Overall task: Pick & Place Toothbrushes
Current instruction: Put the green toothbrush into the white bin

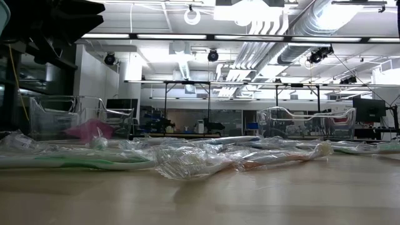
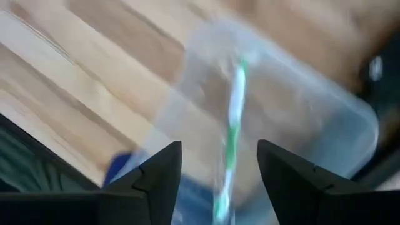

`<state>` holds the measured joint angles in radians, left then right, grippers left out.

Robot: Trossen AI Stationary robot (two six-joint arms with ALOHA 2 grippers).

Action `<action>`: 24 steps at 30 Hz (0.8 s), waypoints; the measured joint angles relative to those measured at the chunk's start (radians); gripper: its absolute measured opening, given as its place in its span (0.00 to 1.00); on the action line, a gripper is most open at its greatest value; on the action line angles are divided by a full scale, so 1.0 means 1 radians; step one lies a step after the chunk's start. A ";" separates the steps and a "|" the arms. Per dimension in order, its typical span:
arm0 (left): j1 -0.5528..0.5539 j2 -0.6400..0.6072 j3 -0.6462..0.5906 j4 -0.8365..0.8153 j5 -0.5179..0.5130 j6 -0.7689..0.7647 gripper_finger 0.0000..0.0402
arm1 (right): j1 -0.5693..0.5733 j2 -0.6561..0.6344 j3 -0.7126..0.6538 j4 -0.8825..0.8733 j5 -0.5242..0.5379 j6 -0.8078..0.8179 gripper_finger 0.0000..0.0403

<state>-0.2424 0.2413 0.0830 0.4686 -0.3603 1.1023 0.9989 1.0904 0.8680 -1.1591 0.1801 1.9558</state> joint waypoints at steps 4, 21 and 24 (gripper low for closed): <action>0.000 0.000 0.000 0.000 0.000 0.000 0.50 | -0.051 -0.013 0.000 -0.049 0.095 -0.080 0.49; 0.000 0.000 0.000 -0.023 0.000 0.019 0.50 | -0.528 0.019 -0.001 -0.056 0.151 -0.551 0.49; 0.000 0.000 0.000 -0.024 0.000 0.019 0.50 | -0.588 0.055 -0.001 -0.054 0.135 -0.601 0.49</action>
<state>-0.2424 0.2409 0.0830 0.4450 -0.3607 1.1213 0.4109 1.1454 0.8669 -1.2127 0.3149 1.3545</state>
